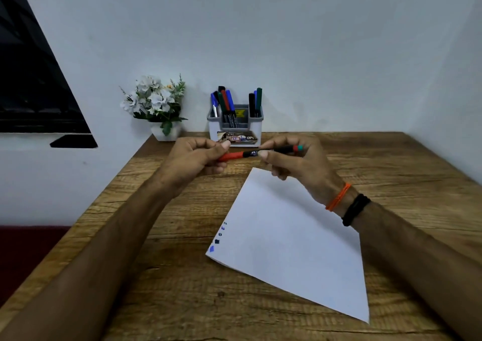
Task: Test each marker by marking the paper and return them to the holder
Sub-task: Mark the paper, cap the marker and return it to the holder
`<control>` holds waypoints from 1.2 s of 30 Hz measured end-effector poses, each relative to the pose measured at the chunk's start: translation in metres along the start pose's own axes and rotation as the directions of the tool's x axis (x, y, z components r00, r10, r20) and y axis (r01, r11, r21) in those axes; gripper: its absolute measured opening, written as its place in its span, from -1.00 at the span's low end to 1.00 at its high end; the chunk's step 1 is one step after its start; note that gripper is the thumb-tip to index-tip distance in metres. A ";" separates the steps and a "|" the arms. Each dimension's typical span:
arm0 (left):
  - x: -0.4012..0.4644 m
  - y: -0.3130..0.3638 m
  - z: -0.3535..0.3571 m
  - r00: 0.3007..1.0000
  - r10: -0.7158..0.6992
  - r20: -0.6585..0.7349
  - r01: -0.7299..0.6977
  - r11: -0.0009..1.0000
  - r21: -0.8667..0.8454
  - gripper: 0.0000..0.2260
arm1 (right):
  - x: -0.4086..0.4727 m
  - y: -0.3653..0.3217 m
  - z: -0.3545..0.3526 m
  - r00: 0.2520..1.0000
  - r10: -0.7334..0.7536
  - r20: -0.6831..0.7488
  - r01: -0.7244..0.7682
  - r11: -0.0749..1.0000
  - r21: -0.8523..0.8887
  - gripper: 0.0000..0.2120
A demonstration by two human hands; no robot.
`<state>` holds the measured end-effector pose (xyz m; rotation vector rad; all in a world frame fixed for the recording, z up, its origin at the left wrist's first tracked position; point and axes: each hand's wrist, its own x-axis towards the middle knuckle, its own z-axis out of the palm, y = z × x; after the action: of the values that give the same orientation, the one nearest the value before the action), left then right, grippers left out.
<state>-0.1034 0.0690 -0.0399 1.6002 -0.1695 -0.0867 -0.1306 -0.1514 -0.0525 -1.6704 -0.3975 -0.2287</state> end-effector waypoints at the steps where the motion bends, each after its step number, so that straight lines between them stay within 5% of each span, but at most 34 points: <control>1: -0.001 0.000 0.002 0.999 -0.013 0.047 0.012 1.000 0.022 -0.76 | -0.001 0.002 0.002 1.000 0.025 0.009 -0.026 0.998 0.055 -0.88; 7: -0.008 0.001 0.011 0.966 0.079 0.246 -0.137 0.963 0.230 -0.68 | -0.004 0.010 0.010 0.991 0.115 0.071 -0.124 0.980 0.156 -0.95; 13: -0.015 -0.002 0.022 0.863 0.271 0.427 -0.487 0.672 0.558 -0.81 | -0.007 0.011 0.015 0.986 0.141 0.093 -0.154 0.977 0.150 -0.90; 19: -0.012 -0.008 0.024 0.834 0.276 0.477 -0.540 0.583 0.607 -0.86 | -0.010 0.016 0.015 0.986 0.121 0.116 -0.134 0.985 0.105 -0.84; 36: -0.012 -0.019 0.029 0.799 0.334 0.499 -0.586 0.619 0.523 -0.84 | -0.009 0.016 0.012 0.985 0.087 0.147 -0.118 0.970 0.212 -0.75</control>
<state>-0.1191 0.0425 -0.0603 2.1876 -1.0117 0.1143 -0.1335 -0.1420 -0.0722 -1.4869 -0.4221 0.0083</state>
